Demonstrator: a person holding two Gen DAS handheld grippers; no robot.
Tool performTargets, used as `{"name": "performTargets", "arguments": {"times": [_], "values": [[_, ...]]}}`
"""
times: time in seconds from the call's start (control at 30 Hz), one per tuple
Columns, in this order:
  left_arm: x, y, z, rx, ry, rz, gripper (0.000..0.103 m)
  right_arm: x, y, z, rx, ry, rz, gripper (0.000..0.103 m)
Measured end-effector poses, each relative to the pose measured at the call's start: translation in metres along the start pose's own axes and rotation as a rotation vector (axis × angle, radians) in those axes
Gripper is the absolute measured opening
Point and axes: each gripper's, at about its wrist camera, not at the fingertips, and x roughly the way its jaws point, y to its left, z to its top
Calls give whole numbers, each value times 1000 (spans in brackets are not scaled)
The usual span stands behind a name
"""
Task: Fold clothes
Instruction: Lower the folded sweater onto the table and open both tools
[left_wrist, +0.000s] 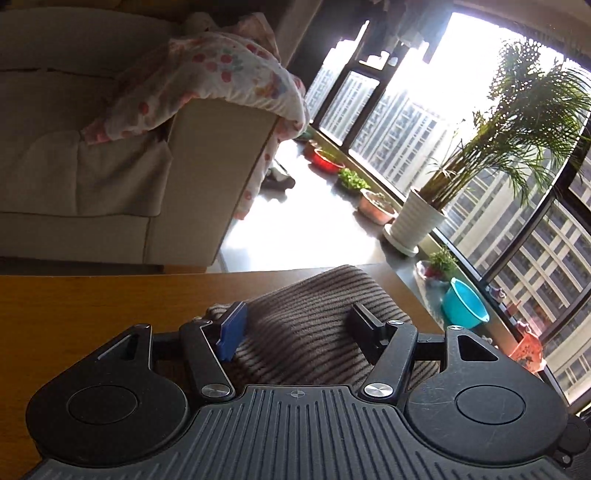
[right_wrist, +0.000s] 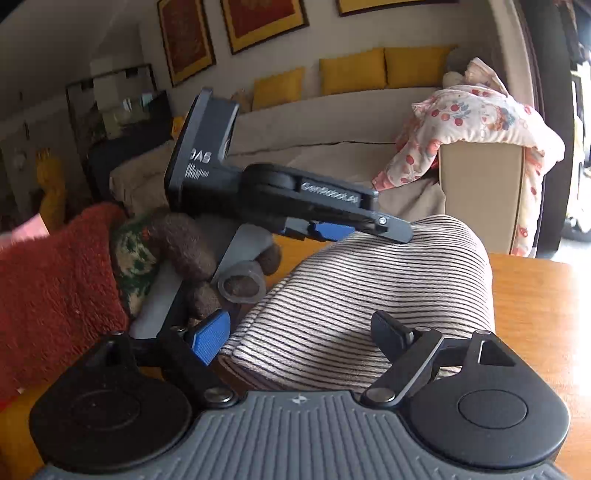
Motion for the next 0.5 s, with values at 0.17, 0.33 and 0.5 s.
{"name": "performTargets", "arguments": {"times": [0.17, 0.33, 0.5], "values": [[1, 10, -4, -21, -2, -45, 67, -15, -61, -12, 248, -24, -78, 88], [1, 11, -3, -19, 4, -57, 70, -4, -70, -20, 356, -25, -42, 76], [4, 11, 1, -40, -2, -55, 73, -15, -45, -11, 236, -55, -129, 75]]}}
